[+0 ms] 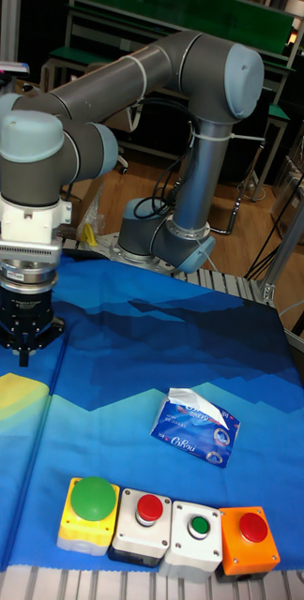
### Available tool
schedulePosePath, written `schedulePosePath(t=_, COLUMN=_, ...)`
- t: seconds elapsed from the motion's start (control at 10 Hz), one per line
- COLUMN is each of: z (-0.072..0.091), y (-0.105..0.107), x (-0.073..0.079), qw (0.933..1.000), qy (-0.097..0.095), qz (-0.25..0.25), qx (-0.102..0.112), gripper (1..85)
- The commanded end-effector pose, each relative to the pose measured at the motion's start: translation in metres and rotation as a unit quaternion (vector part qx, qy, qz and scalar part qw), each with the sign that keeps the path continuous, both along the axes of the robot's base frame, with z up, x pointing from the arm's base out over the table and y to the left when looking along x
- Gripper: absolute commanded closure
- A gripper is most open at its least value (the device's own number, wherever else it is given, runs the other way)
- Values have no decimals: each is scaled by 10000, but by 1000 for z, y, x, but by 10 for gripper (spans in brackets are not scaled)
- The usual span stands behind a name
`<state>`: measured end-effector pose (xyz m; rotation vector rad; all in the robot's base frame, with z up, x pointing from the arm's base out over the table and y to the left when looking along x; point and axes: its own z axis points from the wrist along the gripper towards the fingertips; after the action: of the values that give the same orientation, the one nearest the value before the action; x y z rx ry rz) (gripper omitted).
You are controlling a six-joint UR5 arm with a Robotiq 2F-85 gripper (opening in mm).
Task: Press the button horizontally
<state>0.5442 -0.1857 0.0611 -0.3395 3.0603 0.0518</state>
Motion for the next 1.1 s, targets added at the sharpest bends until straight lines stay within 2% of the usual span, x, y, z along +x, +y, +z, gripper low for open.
schedulePosePath(t=0.0, z=1, y=-7, x=2, qw=9928, qy=-81, qz=1175, qx=-206, gripper=847)
schedulePosePath(t=0.1, z=0, y=-7, x=7, qw=9864, qy=-205, qz=1610, qx=-238, gripper=847)
schedulePosePath(t=0.2, z=-3, y=-13, x=10, qw=9787, qy=-263, qz=2001, qx=-364, gripper=847)
schedulePosePath(t=0.3, z=-6, y=-18, x=20, qw=9695, qy=-430, qz=2356, qx=-527, gripper=847)
schedulePosePath(t=0.4, z=-6, y=-17, x=30, qw=9605, qy=-629, qz=2650, qx=-572, gripper=847)
schedulePosePath(t=0.5, z=-7, y=-24, x=33, qw=9540, qy=-666, qz=2842, qx=-678, gripper=847)
schedulePosePath(t=0.6, z=-9, y=-28, x=38, qw=9397, qy=-721, qz=3247, qx=-797, gripper=847)
schedulePosePath(t=0.7, z=-12, y=-33, x=22, qw=9374, qy=-401, qz=3357, qx=-834, gripper=847)
schedulePosePath(t=0.8, z=-13, y=-38, x=13, qw=9344, qy=-231, qz=3434, qx=-918, gripper=847)
schedulePosePath(t=1.0, z=-18, y=-41, x=4, qw=9222, qy=-60, qz=3755, qx=-919, gripper=847)
